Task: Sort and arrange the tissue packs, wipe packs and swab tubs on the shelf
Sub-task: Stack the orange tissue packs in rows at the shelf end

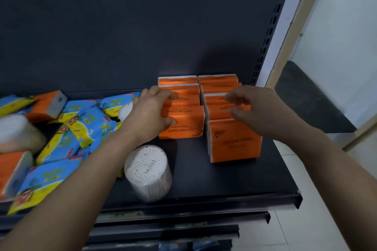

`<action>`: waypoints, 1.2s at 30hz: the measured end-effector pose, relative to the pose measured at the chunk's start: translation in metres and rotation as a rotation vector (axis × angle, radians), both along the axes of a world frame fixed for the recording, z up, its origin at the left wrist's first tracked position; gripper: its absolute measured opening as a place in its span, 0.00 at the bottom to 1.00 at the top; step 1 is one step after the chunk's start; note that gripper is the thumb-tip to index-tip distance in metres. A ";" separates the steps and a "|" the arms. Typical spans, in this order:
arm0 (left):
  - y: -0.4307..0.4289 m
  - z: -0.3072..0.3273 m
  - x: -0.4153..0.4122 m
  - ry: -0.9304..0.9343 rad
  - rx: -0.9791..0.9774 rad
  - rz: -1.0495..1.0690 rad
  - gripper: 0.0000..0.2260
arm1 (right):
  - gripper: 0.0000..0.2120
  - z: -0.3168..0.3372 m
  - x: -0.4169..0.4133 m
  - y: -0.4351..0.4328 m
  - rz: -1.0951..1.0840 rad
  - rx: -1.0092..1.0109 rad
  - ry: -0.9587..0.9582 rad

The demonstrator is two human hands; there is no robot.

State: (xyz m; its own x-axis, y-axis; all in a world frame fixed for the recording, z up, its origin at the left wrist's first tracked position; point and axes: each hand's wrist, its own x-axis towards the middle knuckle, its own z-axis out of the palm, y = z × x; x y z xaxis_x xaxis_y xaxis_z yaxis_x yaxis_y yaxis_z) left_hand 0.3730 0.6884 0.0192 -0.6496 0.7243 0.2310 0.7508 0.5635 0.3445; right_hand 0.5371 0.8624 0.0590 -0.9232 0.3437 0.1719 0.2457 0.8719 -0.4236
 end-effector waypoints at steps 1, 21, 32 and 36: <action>-0.006 0.003 0.001 -0.013 0.054 -0.007 0.24 | 0.15 0.001 -0.003 -0.005 0.015 0.003 0.008; -0.255 0.002 -0.031 -0.008 0.304 0.260 0.09 | 0.19 0.004 -0.129 -0.214 0.362 0.102 0.006; -0.386 -0.006 -0.067 -0.068 0.257 0.446 0.10 | 0.19 -0.019 -0.196 -0.336 0.494 0.118 -0.113; -0.408 -0.018 -0.073 -0.102 0.197 0.497 0.13 | 0.24 -0.031 -0.215 -0.355 0.553 0.190 -0.308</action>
